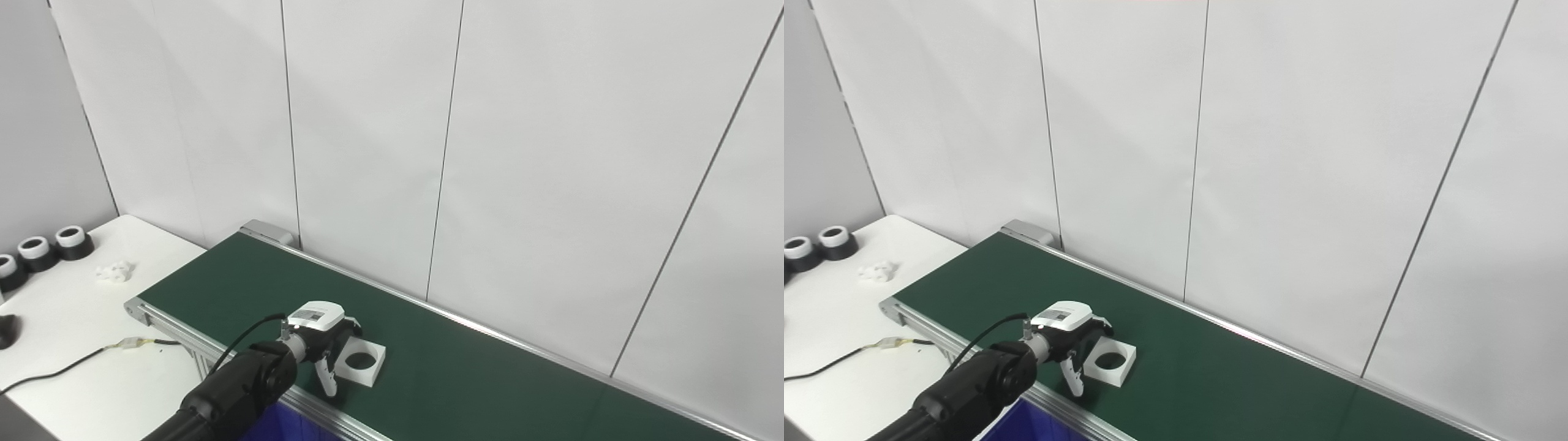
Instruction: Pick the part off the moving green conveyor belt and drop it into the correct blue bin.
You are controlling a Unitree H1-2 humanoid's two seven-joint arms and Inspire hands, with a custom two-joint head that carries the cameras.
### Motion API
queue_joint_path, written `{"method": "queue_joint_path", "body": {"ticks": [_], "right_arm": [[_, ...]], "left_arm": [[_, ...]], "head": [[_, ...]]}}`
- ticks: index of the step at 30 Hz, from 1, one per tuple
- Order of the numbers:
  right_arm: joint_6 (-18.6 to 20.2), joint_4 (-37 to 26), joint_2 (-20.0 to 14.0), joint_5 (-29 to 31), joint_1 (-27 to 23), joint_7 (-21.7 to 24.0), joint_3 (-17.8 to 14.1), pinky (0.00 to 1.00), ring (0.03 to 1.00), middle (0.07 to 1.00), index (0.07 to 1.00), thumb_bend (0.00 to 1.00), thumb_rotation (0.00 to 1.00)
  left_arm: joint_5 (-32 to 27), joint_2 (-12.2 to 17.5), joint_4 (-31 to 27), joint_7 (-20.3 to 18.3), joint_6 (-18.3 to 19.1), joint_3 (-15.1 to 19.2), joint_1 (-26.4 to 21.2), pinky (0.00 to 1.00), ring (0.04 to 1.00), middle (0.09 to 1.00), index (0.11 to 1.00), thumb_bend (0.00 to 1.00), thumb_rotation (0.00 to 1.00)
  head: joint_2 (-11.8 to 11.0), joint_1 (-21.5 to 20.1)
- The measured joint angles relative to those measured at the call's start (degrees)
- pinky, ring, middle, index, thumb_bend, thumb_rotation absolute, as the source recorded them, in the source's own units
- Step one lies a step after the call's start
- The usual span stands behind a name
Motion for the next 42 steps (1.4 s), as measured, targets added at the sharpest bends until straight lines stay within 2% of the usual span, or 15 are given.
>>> {"method": "queue_joint_path", "body": {"ticks": [10, 16, 24, 29, 32, 34, 35, 38, 42], "right_arm": [[0.0, -0.09, 0.41, -0.07, 0.21, 0.03, -0.03, 0.73, 0.775, 0.811, 0.879, 0.56, 0.58], [0.0, -0.1, 0.47, -0.13, 0.2, 0.0, 0.02, 0.72, 0.767, 0.808, 0.876, 0.58, 0.6], [0.0, -0.12, 0.71, -0.83, 0.37, -0.16, 0.07, 0.72, 0.765, 0.807, 0.876, 0.57, 0.59], [0.0, -0.13, 1.02, -0.82, 0.5, -0.17, 0.08, 0.73, 0.772, 0.809, 0.878, 0.59, 0.6], [0.0, -0.35, 1.11, -0.82, 0.57, -0.17, 0.07, 0.72, 0.771, 0.808, 0.875, 0.58, 0.59], [0.0, -0.75, 1.22, -0.86, 0.7, -0.17, 0.06, 0.72, 0.77, 0.805, 0.875, 0.59, 0.6], [0.0, -0.94, 1.27, -0.97, 0.73, -0.17, 0.06, 0.71, 0.77, 0.806, 0.875, 0.6, 0.61], [0.0, -1.37, 1.37, -1.24, 0.73, -0.24, 0.0, 0.71, 0.768, 0.803, 0.875, 0.59, 0.61], [0.0, -1.37, 1.79, -1.29, 0.76, -0.24, -0.01, 0.71, 0.761, 0.797, 0.87, 0.61, 0.61]], "left_arm": [[0.97, -1.61, 6.07, 2.81, -0.08, -4.31, -4.55, 0.83, 0.852, 0.869, 0.821, 0.9, 0.05], [0.95, -3.47, 8.66, 5.37, -0.08, -5.25, -5.94, 0.83, 0.831, 0.844, 0.795, 0.89, 0.08], [0.8, -5.2, 10.45, 5.61, -0.09, -6.36, -7.61, 0.81, 0.804, 0.82, 0.794, 0.93, 0.09], [-0.41, -5.73, 10.63, 4.86, -0.28, -6.83, -8.02, 0.81, 0.793, 0.787, 0.748, 0.91, 0.06], [-1.42, -5.78, 10.42, 4.08, -0.99, -7.2, -8.11, 0.82, 0.766, 0.73, 0.681, 0.89, 0.03], [-1.59, -5.77, 10.22, 4.01, -2.41, -7.87, -8.06, 0.82, 0.703, 0.654, 0.571, 0.7, 0.03], [-1.68, -5.75, 10.18, 4.01, -3.23, -8.11, -8.07, 0.8, 0.653, 0.585, 0.497, 0.59, 0.01], [-2.13, -5.69, 10.04, 4.01, -5.45, -8.72, -8.03, 0.76, 0.591, 0.527, 0.457, 0.53, 0.0], [-2.35, -6.07, 9.78, 4.56, -6.24, -9.65, -7.95, 0.73, 0.576, 0.523, 0.457, 0.52, 0.0]], "head": [[0.18, -0.44], [0.18, -0.79], [0.35, -0.97], [0.53, -1.49], [0.61, -1.76], [0.62, -1.76], [0.62, -2.02], [0.7, -2.29], [0.79, -2.55]]}}
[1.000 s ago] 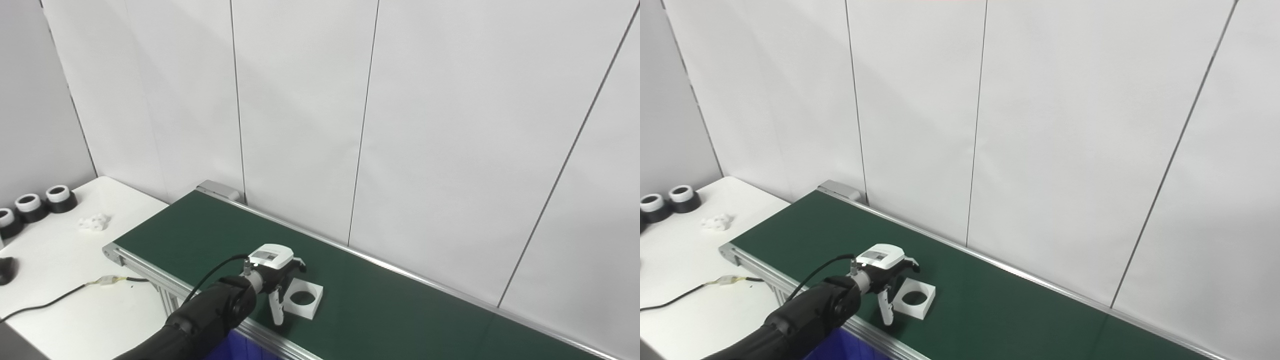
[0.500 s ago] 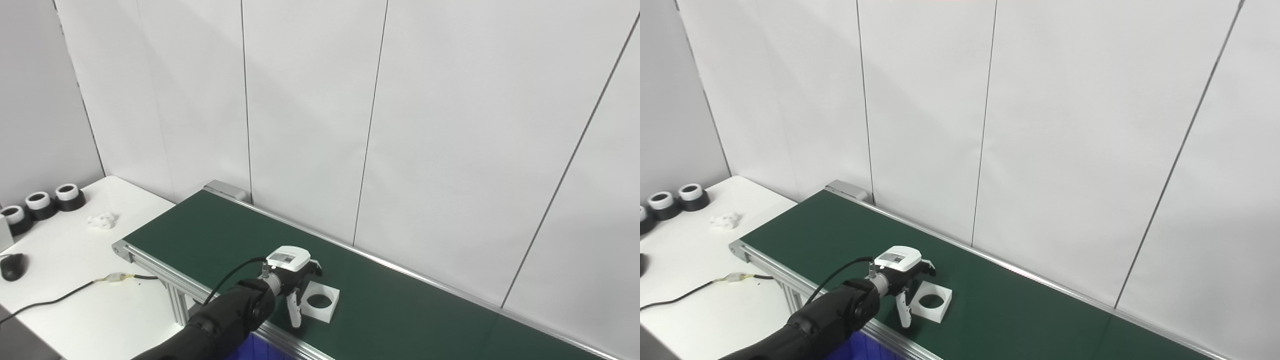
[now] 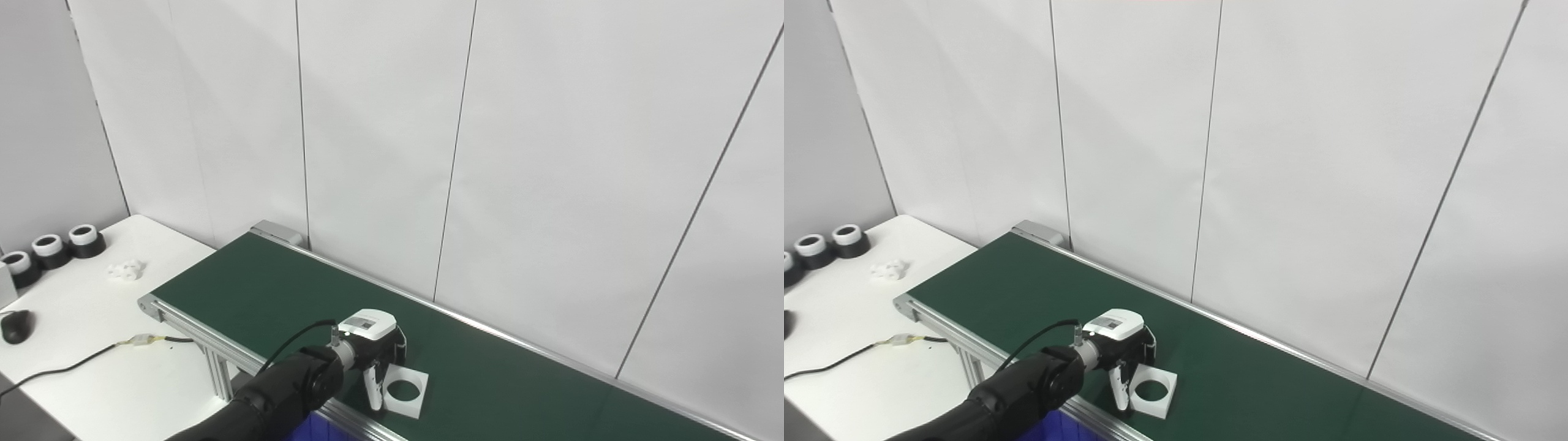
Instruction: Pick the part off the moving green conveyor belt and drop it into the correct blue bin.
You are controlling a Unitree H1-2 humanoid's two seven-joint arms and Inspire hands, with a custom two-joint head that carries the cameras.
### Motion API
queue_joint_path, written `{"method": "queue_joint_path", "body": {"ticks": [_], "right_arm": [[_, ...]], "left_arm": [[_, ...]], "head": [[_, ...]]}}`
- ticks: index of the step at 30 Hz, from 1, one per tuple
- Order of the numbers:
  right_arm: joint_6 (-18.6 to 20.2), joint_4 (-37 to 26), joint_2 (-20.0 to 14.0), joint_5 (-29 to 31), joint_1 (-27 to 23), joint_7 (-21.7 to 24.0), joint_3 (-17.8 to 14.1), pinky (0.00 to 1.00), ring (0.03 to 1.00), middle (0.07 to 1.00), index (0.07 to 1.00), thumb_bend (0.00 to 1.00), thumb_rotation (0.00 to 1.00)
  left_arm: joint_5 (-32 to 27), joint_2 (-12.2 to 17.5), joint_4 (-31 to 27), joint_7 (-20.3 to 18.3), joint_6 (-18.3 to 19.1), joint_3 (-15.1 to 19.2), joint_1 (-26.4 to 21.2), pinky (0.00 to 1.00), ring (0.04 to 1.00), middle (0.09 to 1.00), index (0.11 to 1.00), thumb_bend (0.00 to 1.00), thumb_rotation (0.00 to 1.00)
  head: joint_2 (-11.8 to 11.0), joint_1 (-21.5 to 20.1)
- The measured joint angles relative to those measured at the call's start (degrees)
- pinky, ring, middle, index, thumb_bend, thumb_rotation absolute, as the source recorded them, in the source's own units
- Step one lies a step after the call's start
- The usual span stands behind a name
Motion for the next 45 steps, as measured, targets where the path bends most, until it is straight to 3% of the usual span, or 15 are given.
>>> {"method": "queue_joint_path", "body": {"ticks": [10, 23, 32, 39, 45], "right_arm": [[0.0, -0.02, 0.38, -0.5, 0.29, -0.17, -0.01, 0.71, 0.763, 0.799, 0.87, 0.61, 0.6], [0.0, -0.12, 0.37, -0.13, 0.32, -0.17, -0.04, 0.72, 0.768, 0.797, 0.868, 0.62, 0.6], [0.0, -0.09, 0.24, -0.07, 0.23, -0.16, -0.09, 0.71, 0.757, 0.79, 0.866, 0.62, 0.6], [0.0, -0.02, 0.09, -0.53, 0.0, -0.19, -0.21, 0.72, 0.759, 0.79, 0.859, 0.63, 0.59], [0.0, 0.06, 0.18, -0.8, -0.04, -0.2, -0.21, 0.72, 0.763, 0.792, 0.857, 0.62, 0.57]], "left_arm": [[0.95, -0.6, -0.75, 1.57, -0.83, -2.38, -0.2, 0.78, 0.591, 0.524, 0.455, 0.52, 0.0], [0.91, -0.9, -6.09, 0.53, 0.59, -1.65, 2.06, 0.78, 0.597, 0.509, 0.466, 0.52, 0.0], [-0.48, -1.01, -16.82, -4.97, 3.19, 1.73, 6.44, 0.8, 0.605, 0.512, 0.456, 0.52, 0.0], [-0.5, -0.4, -24.85, -9.44, 5.3, 5.33, 5.79, 0.83, 0.663, 0.53, 0.449, 0.52, 0.0], [-0.96, -0.35, -27.25, -11.65, 6.4, 7.68, 4.58, 0.82, 0.669, 0.545, 0.441, 0.52, 0.0]], "head": [[0.09, -0.53], [0.44, -1.67], [0.53, -2.37], [0.44, -2.72], [0.53, -2.81]]}}
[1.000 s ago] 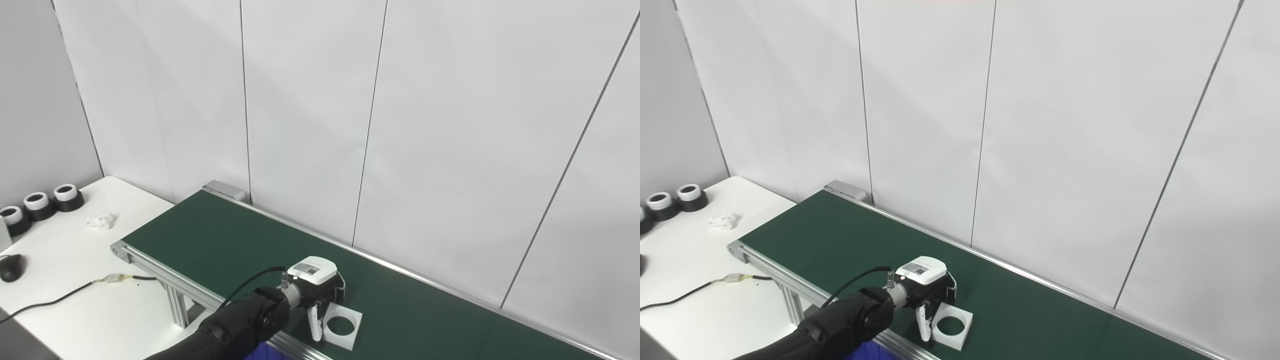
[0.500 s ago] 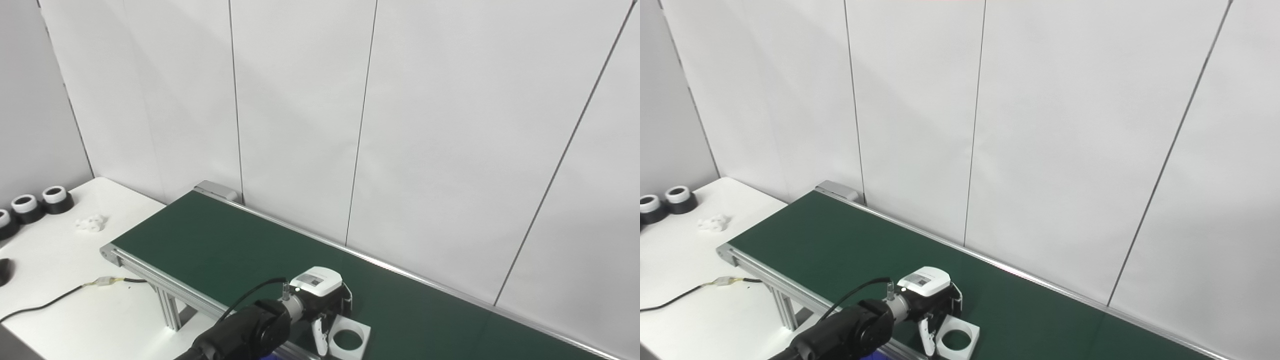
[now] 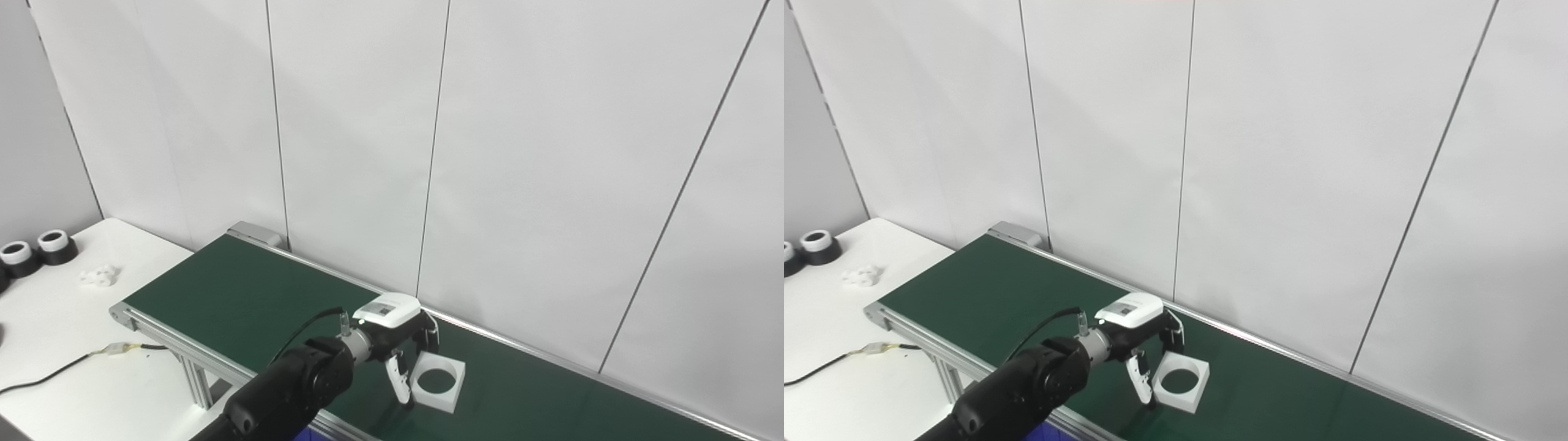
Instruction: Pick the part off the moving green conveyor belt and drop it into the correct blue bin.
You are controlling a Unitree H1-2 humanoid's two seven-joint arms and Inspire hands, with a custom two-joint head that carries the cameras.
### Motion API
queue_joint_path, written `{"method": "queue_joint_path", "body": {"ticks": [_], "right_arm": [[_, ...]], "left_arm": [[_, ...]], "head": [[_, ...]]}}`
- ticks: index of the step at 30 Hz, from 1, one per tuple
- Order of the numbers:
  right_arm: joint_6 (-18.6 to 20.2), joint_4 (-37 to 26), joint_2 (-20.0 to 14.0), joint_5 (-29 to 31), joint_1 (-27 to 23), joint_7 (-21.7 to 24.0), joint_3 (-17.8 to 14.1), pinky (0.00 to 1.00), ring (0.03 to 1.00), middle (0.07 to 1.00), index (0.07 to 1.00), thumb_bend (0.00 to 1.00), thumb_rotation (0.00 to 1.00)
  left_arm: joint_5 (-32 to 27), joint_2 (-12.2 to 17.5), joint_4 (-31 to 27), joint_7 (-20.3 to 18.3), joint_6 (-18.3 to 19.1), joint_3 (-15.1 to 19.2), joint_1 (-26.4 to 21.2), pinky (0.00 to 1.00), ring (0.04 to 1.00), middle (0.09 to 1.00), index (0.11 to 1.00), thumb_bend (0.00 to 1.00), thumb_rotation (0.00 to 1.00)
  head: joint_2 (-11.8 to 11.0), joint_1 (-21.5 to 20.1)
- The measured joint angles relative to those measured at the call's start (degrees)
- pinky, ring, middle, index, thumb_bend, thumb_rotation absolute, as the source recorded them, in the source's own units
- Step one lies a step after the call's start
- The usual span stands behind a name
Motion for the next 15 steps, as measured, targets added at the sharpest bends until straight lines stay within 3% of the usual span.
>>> {"method": "queue_joint_path", "body": {"ticks": [6, 13, 15], "right_arm": [[0.0, 0.0, 0.0, -0.2, 0.01, -0.02, 0.01, 0.73, 0.766, 0.794, 0.857, 0.61, 0.56], [0.0, -0.01, -0.03, -0.22, 0.05, -0.08, 0.04, 0.71, 0.755, 0.79, 0.859, 0.61, 0.59], [0.0, -0.02, -0.11, 0.01, 0.1, -0.05, 0.06, 0.72, 0.756, 0.791, 0.859, 0.61, 0.56]], "left_arm": [[-0.03, 0.09, -0.72, -0.14, 0.06, 0.72, 0.01, 0.82, 0.677, 0.548, 0.442, 0.52, 0.0], [-1.95, 0.1, -7.1, -1.75, 1.29, 3.13, 2.46, 0.79, 0.691, 0.542, 0.438, 0.52, 0.0], [-3.37, 0.06, -9.22, -2.58, 2.11, 3.86, 4.03, 0.77, 0.656, 0.537, 0.443, 0.52, 0.0]], "head": [[0.35, -0.35], [1.67, -2.11], [2.29, -2.99]]}}
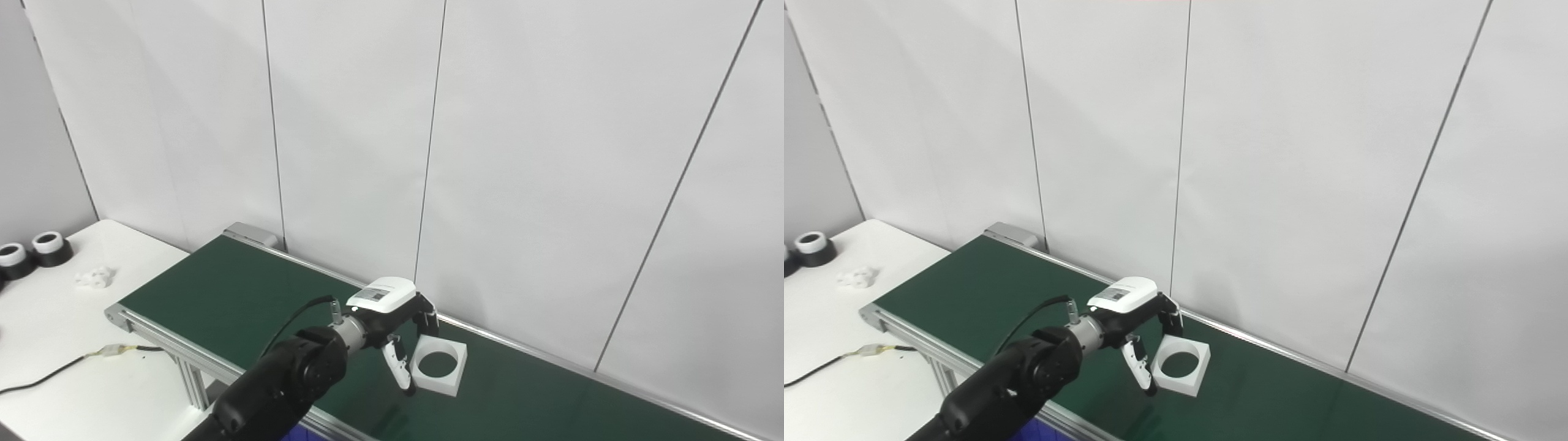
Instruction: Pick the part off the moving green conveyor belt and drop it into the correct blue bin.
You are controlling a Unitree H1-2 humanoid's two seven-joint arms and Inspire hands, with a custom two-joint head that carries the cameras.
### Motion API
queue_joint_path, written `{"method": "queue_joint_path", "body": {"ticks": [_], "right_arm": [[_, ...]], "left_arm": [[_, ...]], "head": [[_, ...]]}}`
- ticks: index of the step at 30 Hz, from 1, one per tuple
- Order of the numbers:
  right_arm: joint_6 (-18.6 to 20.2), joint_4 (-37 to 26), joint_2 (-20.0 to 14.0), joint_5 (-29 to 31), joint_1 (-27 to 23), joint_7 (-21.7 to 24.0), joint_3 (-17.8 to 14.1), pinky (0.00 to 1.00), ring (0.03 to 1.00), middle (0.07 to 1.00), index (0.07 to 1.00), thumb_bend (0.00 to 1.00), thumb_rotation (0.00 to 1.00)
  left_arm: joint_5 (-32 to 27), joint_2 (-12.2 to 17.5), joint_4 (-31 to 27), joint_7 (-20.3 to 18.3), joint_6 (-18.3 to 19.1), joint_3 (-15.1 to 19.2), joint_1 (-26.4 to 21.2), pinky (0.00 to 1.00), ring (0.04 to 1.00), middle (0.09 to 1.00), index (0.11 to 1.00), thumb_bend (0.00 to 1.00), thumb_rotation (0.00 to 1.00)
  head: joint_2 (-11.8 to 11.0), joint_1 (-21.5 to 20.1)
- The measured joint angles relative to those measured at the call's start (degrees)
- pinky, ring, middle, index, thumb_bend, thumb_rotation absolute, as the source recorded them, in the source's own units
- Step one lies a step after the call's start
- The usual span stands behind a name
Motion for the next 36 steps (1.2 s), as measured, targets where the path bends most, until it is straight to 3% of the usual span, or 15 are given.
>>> {"method": "queue_joint_path", "body": {"ticks": [7, 12, 14, 17, 25, 36], "right_arm": [[0.0, -0.62, -0.49, 0.56, 0.08, 0.13, -0.29, 0.72, 0.753, 0.783, 0.849, 0.61, 0.55], [0.0, -1.17, -0.59, 0.54, 0.13, 0.35, -0.69, 0.72, 0.757, 0.782, 0.848, 0.59, 0.51], [0.0, -1.52, -0.58, 0.55, 0.21, 0.51, -0.95, 0.72, 0.759, 0.781, 0.846, 0.6, 0.51], [0.0, -2.73, -0.59, 0.54, 0.39, 0.55, -1.25, 0.72, 0.763, 0.78, 0.846, 0.59, 0.49], [0.16, -5.63, -0.75, 0.26, 0.41, 0.72, -1.92, 0.71, 0.75, 0.782, 0.842, 0.57, 0.43], [1.88, -7.93, -0.68, 0.82, 0.56, 2.26, -2.94, 0.7, 0.731, 0.765, 0.826, 0.61, 0.47]], "left_arm": [[-3.76, -0.71, -10.12, -1.85, 1.41, 2.37, 6.62, 0.67, 0.556, 0.489, 0.481, 0.52, 0.0], [-4.85, -0.73, -14.96, -2.35, 1.84, 3.29, 8.55, 0.71, 0.593, 0.482, 0.487, 0.53, 0.0], [-5.35, -0.91, -17.13, -2.59, 2.37, 3.88, 9.46, 0.71, 0.576, 0.472, 0.495, 0.53, 0.0], [-5.96, -1.03, -20.0, -3.1, 3.2, 4.25, 10.9, 0.66, 0.574, 0.48, 0.488, 0.52, 0.0], [-7.74, -1.11, -23.26, -3.93, 3.35, 5.16, 14.86, 0.68, 0.516, 0.462, 0.498, 0.53, 0.0], [-11.08, -2.92, -29.03, -5.07, 3.84, 5.24, 18.85, 0.71, 0.558, 0.466, 0.5, 0.52, 0.0]], "head": [[2.2, -1.93], [3.86, -3.34], [5.88, -4.48], [6.67, -4.92], [9.66, -6.41], [11.95, -8.53]]}}
